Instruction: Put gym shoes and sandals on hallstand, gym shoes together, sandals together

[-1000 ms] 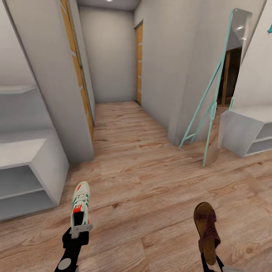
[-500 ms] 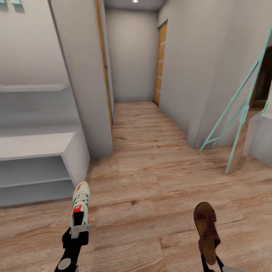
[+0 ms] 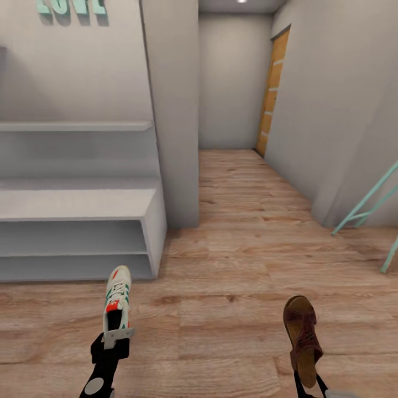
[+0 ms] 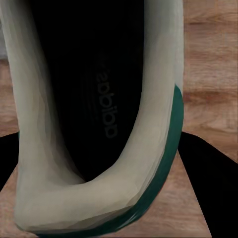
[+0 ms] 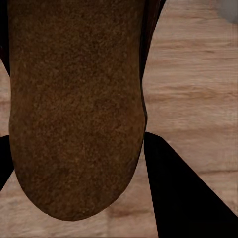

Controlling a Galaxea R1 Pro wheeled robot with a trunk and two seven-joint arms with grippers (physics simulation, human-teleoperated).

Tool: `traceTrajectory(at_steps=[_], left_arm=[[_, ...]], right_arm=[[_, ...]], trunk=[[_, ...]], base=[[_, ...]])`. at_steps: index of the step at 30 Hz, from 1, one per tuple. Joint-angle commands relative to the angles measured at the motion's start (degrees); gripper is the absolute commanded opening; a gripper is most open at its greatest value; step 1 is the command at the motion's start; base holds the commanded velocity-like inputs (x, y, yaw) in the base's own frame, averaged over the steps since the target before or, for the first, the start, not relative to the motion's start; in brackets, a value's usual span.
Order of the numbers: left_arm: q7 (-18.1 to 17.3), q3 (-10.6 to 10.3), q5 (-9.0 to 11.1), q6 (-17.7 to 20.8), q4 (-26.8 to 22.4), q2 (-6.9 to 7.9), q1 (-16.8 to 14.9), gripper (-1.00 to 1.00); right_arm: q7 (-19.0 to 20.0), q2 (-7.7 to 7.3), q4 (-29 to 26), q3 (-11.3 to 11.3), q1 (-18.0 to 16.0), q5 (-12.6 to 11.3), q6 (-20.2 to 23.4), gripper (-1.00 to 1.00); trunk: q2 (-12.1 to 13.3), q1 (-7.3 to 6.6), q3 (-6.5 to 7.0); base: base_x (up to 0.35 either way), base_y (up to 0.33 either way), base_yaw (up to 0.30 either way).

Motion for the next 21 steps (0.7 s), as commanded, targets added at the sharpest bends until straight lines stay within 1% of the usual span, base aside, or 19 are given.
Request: traceTrajectory(at_steps=[1, 11, 15, 21], left_arm=[[0.11, 0.11, -0.56, -0.17, 0.07, -0.06, -0.06, -1.00], [0.11, 0.09, -0.56, -0.12, 0.07, -0.05, -0.04, -1.00], [0.11, 0.08, -0.56, -0.09, 0.07, -0.05, -0.06, -1.00], [0.11, 0.12, -0.51, -0.08, 0.07, -0.04, -0.12, -1.00]], right_arm=[[0.69, 0.01, -0.01, -0.21, -0.02, -0.59, -0.06, -1.00], [0.69, 0.01, -0.01, -0.21, -0.01, -0.59, -0.06, -1.00], [0.69, 0.01, -0.01, -0.21, -0.01, -0.59, -0.06, -1.00], [0.69, 0.01, 0.07, -0.21, 0.01, -0.59, -0.06, -1.00]], trunk=[[-0.02, -0.01, -0.04], [-0.02, -0.01, -0.04], [-0.02, -0.01, -0.04], [-0.02, -0.01, -0.04]], base=[[0.000, 0.308, 0.278], [0.000, 0.308, 0.269], [0.000, 0.308, 0.089], [0.000, 0.308, 0.008]])
